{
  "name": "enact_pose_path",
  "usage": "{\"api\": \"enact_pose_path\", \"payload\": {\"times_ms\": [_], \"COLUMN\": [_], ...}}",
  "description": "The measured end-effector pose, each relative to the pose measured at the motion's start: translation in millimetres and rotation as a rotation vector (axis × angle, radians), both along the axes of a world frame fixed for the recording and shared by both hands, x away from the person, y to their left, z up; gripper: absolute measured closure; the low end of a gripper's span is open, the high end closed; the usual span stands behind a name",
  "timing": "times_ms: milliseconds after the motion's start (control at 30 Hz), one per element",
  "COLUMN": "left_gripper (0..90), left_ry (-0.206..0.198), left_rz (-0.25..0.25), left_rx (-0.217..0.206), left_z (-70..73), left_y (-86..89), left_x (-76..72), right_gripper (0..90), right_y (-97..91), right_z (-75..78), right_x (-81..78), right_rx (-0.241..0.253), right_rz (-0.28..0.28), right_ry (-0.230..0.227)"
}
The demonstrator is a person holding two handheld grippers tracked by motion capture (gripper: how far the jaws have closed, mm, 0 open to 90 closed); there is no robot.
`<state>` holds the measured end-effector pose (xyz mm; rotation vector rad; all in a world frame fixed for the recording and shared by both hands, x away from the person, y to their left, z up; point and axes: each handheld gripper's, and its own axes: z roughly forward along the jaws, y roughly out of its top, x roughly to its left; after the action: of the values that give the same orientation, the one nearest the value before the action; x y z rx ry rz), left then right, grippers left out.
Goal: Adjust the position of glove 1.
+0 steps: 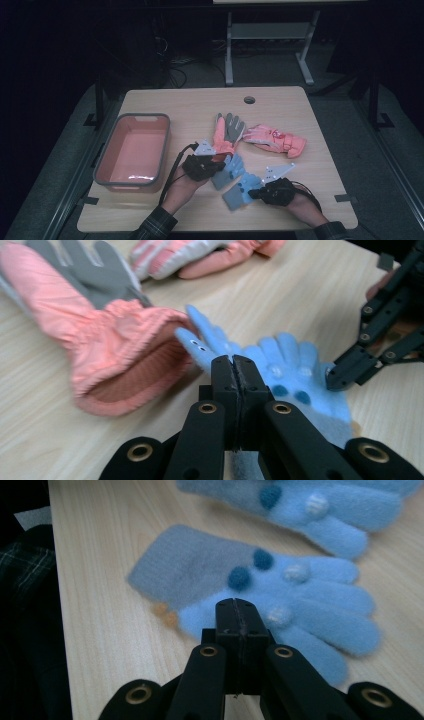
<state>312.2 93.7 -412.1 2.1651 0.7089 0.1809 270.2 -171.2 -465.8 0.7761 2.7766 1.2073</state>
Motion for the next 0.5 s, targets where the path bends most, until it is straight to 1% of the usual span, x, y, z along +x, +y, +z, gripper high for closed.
{"api": "enact_pose_path", "payload": {"times_ms": [33,67,133,267,367,400,433,467,500], "left_gripper": [89.1,89.1,89.1,89.1,89.1,89.1,89.1,89.1,89.0], "left_ry": [-0.001,0.002,-0.004,-0.004,-0.003,0.003,0.003,0.004,0.004], "left_rz": [-0.008,-0.01,-0.034,-0.071,-0.093,-0.109,-0.109,-0.128,-0.128], "left_rx": [0.012,0.009,0.027,0.032,0.019,0.0,0.0,-0.002,-0.002], "left_z": [-1.3,-2.6,-4.3,-6.9,-5.2,-3.5,-3.5,-2.6,-2.6], "left_y": [-1.9,-4.7,-8.4,-14.0,-15.7,-16.8,-16.8,-18.4,-18.4], "left_x": [-1.1,-2.8,-4.6,-8.2,-11.5,-13.7,-13.7,-16.5,-16.5], "right_gripper": [89.7,89.7,89.8,89.9,90.0,90.0,90.0,90.0,90.0], "right_y": [0.0,0.3,1.4,2.6,4.2,5.8,6.3,7.1,7.1], "right_z": [0.0,-0.9,-2.2,-2.7,-3.0,-2.5,-3.0,-2.7,-2.7], "right_x": [0.0,0.5,1.0,2.0,2.7,2.4,2.9,2.9,2.9], "right_rx": [0.0,-0.005,-0.001,-0.003,-0.003,-0.008,-0.008,-0.011,-0.011], "right_rz": [0.0,0.002,0.003,0.001,-0.005,-0.012,-0.009,-0.013,-0.013], "right_ry": [0.0,-0.002,0.001,0.007,0.003,0.004,-0.006,-0.005,-0.005]}}
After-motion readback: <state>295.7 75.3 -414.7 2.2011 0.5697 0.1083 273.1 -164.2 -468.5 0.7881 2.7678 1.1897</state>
